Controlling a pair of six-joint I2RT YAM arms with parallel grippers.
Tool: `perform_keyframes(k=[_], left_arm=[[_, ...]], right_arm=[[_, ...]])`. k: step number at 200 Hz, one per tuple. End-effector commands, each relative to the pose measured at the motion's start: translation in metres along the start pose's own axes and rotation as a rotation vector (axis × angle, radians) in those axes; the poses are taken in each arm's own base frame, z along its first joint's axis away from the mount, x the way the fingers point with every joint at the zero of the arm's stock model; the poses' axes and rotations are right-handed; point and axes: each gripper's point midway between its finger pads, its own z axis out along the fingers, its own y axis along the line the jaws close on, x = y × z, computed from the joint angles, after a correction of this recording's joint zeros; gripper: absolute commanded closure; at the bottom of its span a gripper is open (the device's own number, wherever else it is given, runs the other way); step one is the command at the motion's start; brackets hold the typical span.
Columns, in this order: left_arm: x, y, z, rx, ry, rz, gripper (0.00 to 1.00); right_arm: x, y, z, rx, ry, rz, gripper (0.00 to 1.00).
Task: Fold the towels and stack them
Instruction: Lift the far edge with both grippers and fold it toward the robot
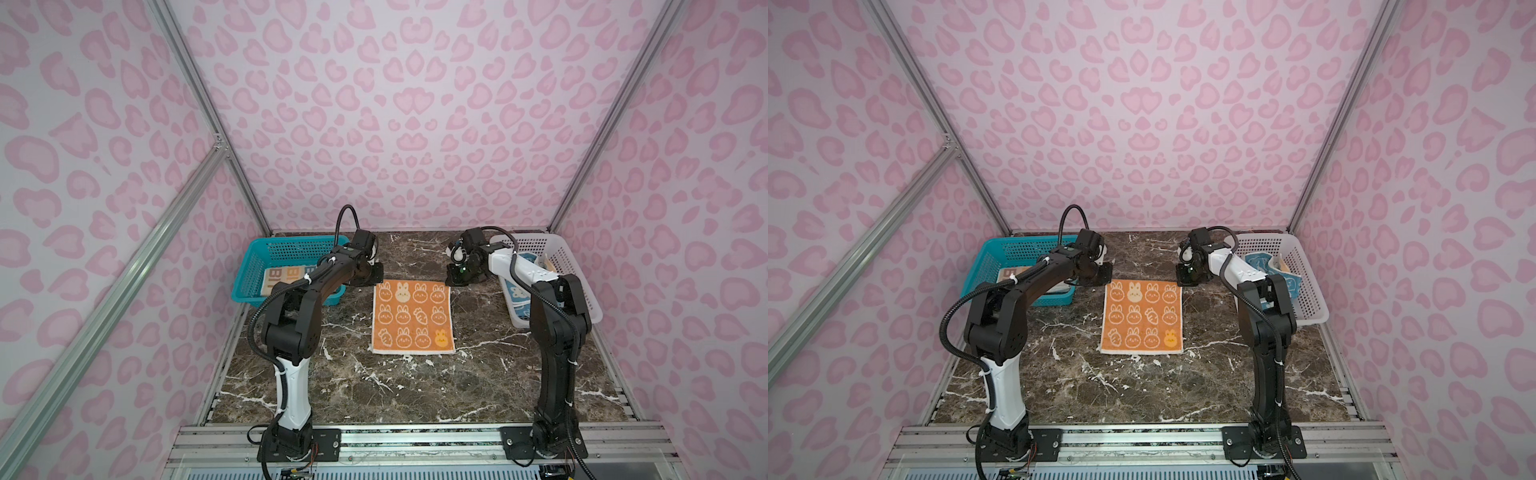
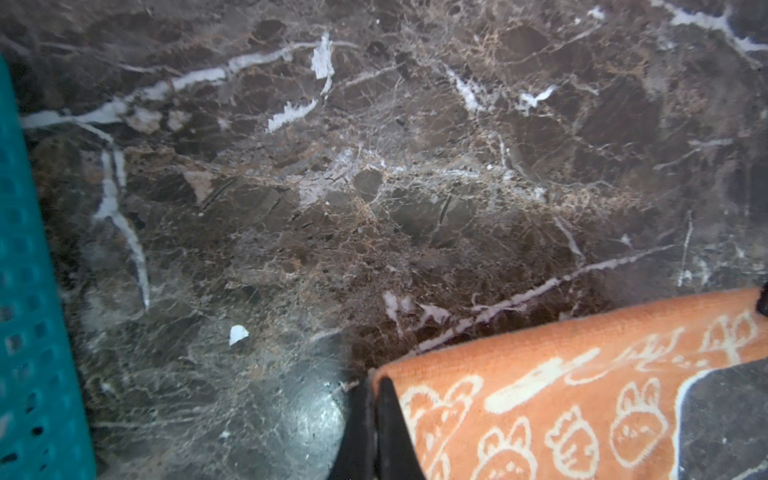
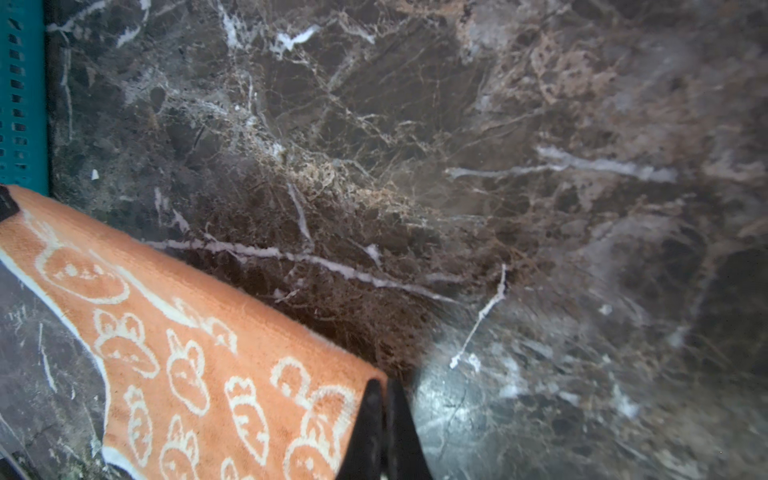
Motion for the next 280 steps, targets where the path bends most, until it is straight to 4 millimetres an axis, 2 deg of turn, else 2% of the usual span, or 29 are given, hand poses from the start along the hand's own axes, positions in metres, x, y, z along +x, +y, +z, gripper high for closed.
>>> perform_keyframes(k=[1, 32, 36, 56, 59, 93, 127, 147, 169, 197, 220, 261, 280], left_arm=[[0.002, 0.003, -0.012, -0.015, -0.018, -0.001, 0.97], [0.015, 0.005, -0.026, -0.003, -0.036, -0.028, 0.97], [0.018, 0.004, -0.027, 0.001, -0.038, -0.03, 0.97], [0.026, 0.001, -0.037, 0.015, -0.063, -0.041, 0.97], [0.035, 0.005, -0.034, 0.008, -0.046, -0.045, 0.97], [0.067, 0.002, -0.04, 0.027, -0.047, -0.065, 0.97], [0.104, 0.011, -0.04, 0.007, -0.028, -0.087, 0.97], [0.123, 0.014, -0.035, 0.006, -0.005, -0.092, 0.97], [0.141, 0.011, -0.028, 0.023, 0.015, -0.096, 0.97], [0.158, 0.009, -0.011, 0.031, 0.067, -0.108, 0.97], [0.158, 0.008, -0.005, 0.024, 0.08, -0.109, 0.97], [0.135, -0.002, -0.026, 0.036, 0.036, -0.103, 0.97], [0.132, -0.007, -0.037, 0.066, 0.015, -0.115, 0.97]], right_arm=[[0.01, 0.002, -0.009, 0.001, 0.01, 0.026, 1.0], [0.021, 0.013, -0.024, -0.009, -0.012, 0.026, 1.0], [0.033, 0.011, -0.02, -0.004, 0.012, 0.036, 1.0], [0.048, 0.016, -0.026, 0.006, 0.014, 0.036, 1.0], [0.051, 0.016, -0.027, 0.006, 0.014, 0.036, 1.0], [0.081, 0.021, -0.032, 0.025, 0.025, 0.033, 1.0], [0.117, 0.018, -0.025, 0.037, 0.062, 0.047, 1.0], [0.14, 0.014, -0.013, 0.038, 0.092, 0.071, 1.0], [0.157, 0.006, 0.001, 0.042, 0.123, 0.092, 1.0], [0.165, 0.0, 0.012, 0.052, 0.144, 0.112, 1.0], [0.159, 0.002, 0.011, 0.047, 0.139, 0.115, 1.0], [0.142, 0.009, -0.014, 0.049, 0.091, 0.093, 1.0], [0.14, 0.012, -0.024, 0.044, 0.073, 0.087, 1.0]])
